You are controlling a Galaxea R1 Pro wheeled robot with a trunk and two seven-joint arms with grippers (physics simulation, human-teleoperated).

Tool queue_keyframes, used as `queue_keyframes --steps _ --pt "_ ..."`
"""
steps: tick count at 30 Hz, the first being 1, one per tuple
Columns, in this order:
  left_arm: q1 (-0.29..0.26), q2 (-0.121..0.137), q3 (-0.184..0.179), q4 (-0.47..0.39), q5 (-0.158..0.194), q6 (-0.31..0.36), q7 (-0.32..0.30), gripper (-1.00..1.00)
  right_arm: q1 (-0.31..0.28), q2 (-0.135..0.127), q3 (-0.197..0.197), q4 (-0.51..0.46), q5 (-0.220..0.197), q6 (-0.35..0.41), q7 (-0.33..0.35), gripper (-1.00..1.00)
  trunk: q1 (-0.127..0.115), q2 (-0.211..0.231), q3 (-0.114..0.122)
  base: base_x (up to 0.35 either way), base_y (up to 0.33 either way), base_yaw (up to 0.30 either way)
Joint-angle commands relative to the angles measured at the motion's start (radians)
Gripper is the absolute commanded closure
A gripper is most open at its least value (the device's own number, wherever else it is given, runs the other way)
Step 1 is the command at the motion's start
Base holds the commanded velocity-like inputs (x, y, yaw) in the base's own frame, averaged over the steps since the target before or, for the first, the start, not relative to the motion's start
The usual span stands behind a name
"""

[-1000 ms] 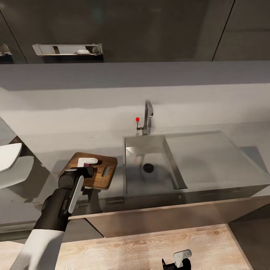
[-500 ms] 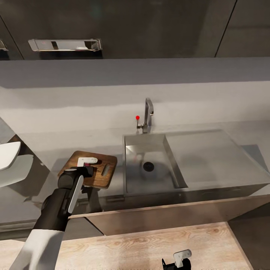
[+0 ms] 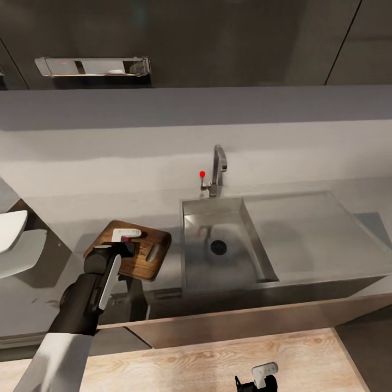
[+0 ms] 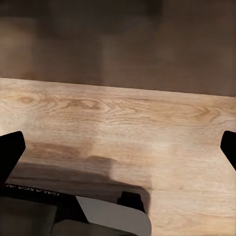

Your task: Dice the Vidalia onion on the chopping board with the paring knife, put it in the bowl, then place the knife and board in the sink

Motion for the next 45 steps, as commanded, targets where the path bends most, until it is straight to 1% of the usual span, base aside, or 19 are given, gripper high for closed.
queue_keyframes --steps 1,17,29,41,42,45 --pt "0.0 0.0 -0.001 0.002 0.009 0.004 0.001 1.0 -0.001 0.0 0.001 0.001 0.01 -0.002 -0.006 -1.0 0.001 -0.001 -0.002 0.003 0.001 0.0" --pt "0.0 0.0 -0.001 0.002 0.008 0.004 0.001 1.0 -0.001 0.0 0.001 0.001 0.01 -0.002 -0.006 -1.0 0.001 -0.001 -0.002 0.0 0.0 0.0" --pt "0.0 0.0 -0.001 -0.001 0.006 0.004 0.001 1.0 -0.001 -0.001 0.001 0.001 0.01 -0.002 -0.006 -1.0 0.001 -0.001 0.013 0.0 0.0 0.0" --pt "0.0 0.0 -0.001 -0.005 0.006 0.004 0.001 1.0 -0.001 0.0 0.001 0.001 0.01 -0.002 -0.006 -1.0 0.001 -0.001 0.015 0.0 0.0 0.0" --pt "0.0 0.0 -0.001 -0.006 0.006 0.004 0.001 -1.0 -0.001 0.0 0.001 0.001 0.01 -0.002 -0.006 -1.0 0.001 -0.001 0.015 0.0 0.0 0.0" --pt "0.0 0.0 -0.001 -0.008 0.007 0.004 0.001 -1.0 -0.001 -0.001 0.001 0.001 0.01 -0.002 -0.006 -1.0 0.001 -0.001 0.015 0.0 0.0 0.0"
